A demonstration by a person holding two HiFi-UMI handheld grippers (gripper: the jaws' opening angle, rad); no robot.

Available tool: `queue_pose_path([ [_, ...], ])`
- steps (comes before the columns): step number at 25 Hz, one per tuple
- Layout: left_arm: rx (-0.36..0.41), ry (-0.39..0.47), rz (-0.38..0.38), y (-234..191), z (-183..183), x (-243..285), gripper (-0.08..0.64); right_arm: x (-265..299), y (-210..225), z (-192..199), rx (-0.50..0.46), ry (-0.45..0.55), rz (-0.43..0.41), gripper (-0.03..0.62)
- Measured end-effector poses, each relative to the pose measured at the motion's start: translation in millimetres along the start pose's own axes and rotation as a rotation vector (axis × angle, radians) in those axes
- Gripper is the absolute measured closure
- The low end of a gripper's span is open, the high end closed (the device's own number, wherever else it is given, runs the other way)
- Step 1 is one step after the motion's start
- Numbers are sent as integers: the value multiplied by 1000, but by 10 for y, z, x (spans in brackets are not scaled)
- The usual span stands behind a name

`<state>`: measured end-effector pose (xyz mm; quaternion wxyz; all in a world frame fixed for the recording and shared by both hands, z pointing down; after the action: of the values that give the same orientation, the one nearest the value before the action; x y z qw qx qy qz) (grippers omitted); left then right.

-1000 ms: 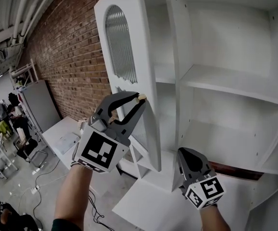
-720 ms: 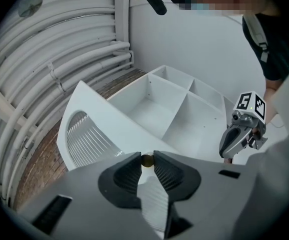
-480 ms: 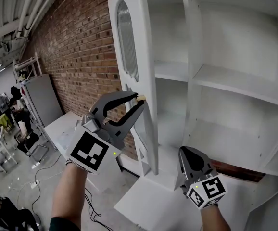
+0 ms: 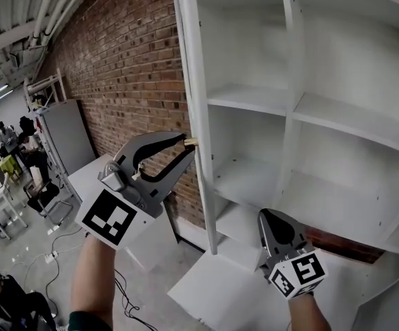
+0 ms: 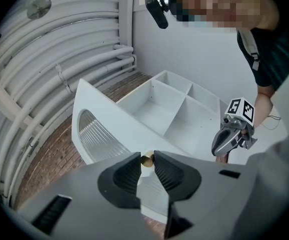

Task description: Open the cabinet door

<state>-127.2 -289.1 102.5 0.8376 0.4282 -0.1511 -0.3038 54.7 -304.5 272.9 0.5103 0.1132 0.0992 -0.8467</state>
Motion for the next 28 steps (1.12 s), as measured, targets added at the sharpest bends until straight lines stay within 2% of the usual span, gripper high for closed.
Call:
queue_pose_path([
  [16, -33, -63, -74, -188, 315, -593, 477, 153, -299, 77, 5, -12, -33, 589],
  [22, 27, -113, -94, -261, 413, -733, 477, 213, -400, 106, 6, -15, -40, 589],
  [28, 22, -130, -115, -352, 528, -873, 482, 261, -473, 137, 10, -24, -43, 589],
])
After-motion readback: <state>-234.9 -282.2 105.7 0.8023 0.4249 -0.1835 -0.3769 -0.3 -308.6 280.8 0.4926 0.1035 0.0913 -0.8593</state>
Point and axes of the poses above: the fingertips, and each gripper's own axes: x forward along the fingers, y to its right, z out of its underside, the point moved 4 cm from there along -x, backward along the fingers, and after that the axes turned 10 degrees about z, right-handed, at the moved point
